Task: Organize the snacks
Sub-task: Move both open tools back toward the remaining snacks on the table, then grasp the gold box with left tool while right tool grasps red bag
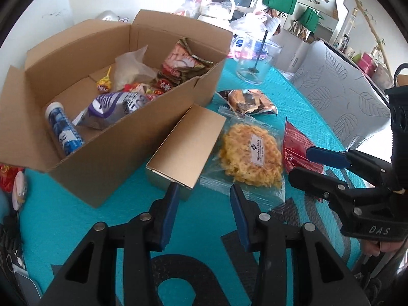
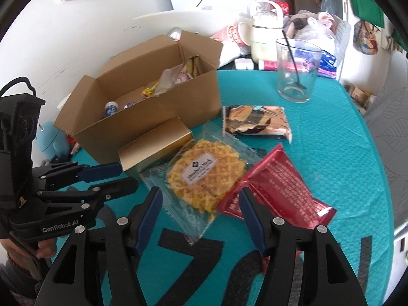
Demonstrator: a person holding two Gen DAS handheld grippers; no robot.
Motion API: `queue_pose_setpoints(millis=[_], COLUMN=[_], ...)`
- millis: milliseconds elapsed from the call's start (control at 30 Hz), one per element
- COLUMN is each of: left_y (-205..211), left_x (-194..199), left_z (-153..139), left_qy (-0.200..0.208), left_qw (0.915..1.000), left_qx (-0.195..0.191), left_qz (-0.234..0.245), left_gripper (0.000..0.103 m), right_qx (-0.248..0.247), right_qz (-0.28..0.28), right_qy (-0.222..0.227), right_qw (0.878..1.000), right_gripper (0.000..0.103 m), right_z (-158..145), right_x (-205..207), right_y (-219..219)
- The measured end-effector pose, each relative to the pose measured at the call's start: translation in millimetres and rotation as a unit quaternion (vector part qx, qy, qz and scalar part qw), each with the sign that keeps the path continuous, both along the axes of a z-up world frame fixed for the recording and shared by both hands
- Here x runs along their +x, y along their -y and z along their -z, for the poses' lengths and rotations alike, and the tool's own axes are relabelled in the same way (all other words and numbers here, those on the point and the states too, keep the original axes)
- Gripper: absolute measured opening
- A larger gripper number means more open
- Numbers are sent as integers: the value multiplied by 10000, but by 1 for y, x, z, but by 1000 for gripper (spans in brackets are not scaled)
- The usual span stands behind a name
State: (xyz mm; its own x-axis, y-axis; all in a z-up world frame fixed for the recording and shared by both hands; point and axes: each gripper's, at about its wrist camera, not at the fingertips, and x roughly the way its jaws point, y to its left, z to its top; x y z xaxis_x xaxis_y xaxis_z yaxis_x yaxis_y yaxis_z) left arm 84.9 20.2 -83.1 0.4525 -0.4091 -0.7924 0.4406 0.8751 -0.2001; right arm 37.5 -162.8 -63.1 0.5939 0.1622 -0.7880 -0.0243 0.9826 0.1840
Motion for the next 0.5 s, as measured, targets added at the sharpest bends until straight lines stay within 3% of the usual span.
queue_pose_setpoints(millis=[167,300,500], left_y=[-3,-2,9], left_x=[2,8,23], left_z=[-12,-15,-4], left_qy=[336,602,485], left_qw=[9991,9972,9974], left_qx=[-40,155,377], left_qz=[-258,-420,-369], left_gripper=[40,40,40], right_qx=[-89,-225,-239], right_qz=[258,519,615], right_qy=[2,-14,-70], right_qw=[9996,9984,9978], right_gripper=[71,78,78], right_z=[-1,0,4], right_x=[-7,-10,-9], right_y=[16,28,39])
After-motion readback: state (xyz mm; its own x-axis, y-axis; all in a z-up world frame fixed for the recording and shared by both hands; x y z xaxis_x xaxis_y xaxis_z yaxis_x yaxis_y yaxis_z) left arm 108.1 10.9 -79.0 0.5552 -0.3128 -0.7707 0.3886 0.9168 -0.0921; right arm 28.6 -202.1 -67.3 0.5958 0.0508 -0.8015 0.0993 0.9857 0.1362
